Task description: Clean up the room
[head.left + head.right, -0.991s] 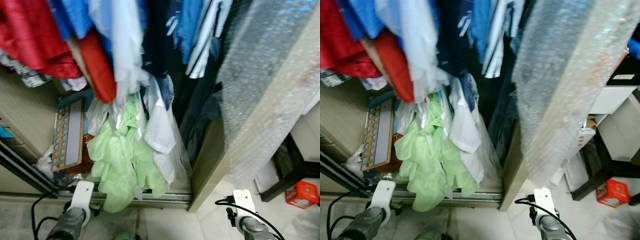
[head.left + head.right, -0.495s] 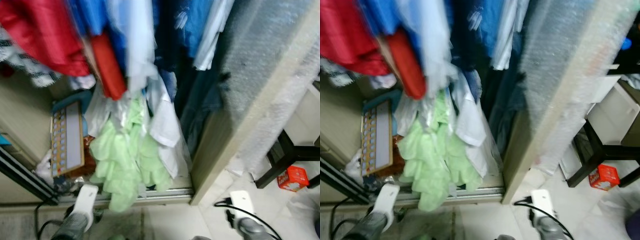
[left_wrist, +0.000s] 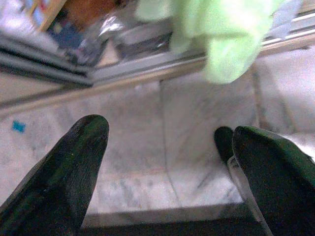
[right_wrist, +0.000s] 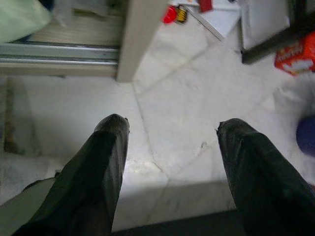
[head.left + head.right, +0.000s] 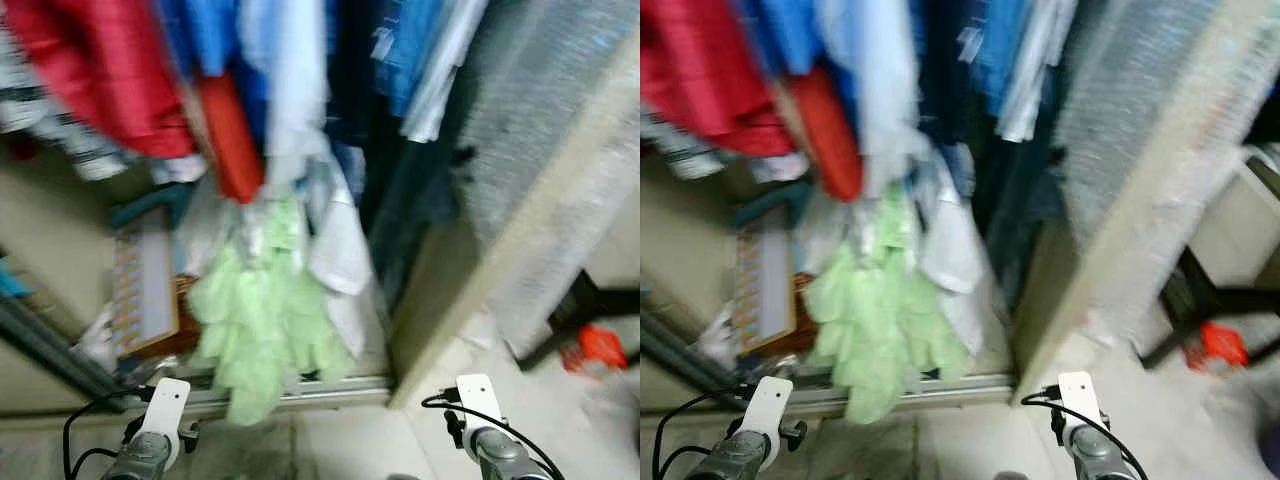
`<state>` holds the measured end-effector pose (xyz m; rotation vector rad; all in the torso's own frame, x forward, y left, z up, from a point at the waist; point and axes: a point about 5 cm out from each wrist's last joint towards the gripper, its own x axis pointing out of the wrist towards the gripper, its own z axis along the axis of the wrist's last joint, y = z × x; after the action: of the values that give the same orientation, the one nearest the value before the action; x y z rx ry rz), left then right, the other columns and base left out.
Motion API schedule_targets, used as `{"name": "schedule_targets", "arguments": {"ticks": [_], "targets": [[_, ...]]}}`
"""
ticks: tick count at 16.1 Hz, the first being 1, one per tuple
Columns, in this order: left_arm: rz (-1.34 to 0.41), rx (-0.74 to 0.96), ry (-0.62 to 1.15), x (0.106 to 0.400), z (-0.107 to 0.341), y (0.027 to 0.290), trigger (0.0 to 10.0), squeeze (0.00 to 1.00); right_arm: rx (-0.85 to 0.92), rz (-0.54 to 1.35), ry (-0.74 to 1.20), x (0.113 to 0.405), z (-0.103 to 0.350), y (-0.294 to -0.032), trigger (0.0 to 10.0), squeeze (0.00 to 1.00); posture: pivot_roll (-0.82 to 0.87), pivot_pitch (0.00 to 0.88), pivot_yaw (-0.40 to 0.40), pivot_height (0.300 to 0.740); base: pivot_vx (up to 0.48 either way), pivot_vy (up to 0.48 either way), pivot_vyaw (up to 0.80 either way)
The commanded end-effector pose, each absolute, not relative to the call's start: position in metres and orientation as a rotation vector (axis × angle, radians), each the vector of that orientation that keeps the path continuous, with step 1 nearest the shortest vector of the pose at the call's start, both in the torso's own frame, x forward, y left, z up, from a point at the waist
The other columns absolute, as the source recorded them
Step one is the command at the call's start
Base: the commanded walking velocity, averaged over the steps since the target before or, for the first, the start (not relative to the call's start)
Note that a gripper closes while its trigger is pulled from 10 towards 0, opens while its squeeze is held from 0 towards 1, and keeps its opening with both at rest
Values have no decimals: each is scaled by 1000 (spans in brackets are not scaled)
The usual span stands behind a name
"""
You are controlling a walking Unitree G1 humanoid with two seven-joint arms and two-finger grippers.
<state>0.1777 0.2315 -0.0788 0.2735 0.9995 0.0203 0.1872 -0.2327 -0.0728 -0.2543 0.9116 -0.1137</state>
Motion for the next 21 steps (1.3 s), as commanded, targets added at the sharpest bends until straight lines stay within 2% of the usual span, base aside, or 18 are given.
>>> {"name": "schedule_targets", "arguments": {"ticks": [1,6,11,21], "targets": [[29,260,979,181,-77,231,10000,0,-266,-122,907,188,-71,-237,10000,0,-77,0,15,740,281,0,-800],[37,262,973,189,-72,236,10000,0,-275,-114,911,188,-71,-237,10000,0,-78,0,14,740,304,0,0],[56,273,989,185,-72,244,10000,0,-284,-107,913,188,-71,-237,10000,0,-83,0,14,740,0,0,0],[67,273,986,190,-71,240,10000,0,-282,-108,913,187,-72,-237,10000,0,-82,0,16,740,0,0,134]]}}
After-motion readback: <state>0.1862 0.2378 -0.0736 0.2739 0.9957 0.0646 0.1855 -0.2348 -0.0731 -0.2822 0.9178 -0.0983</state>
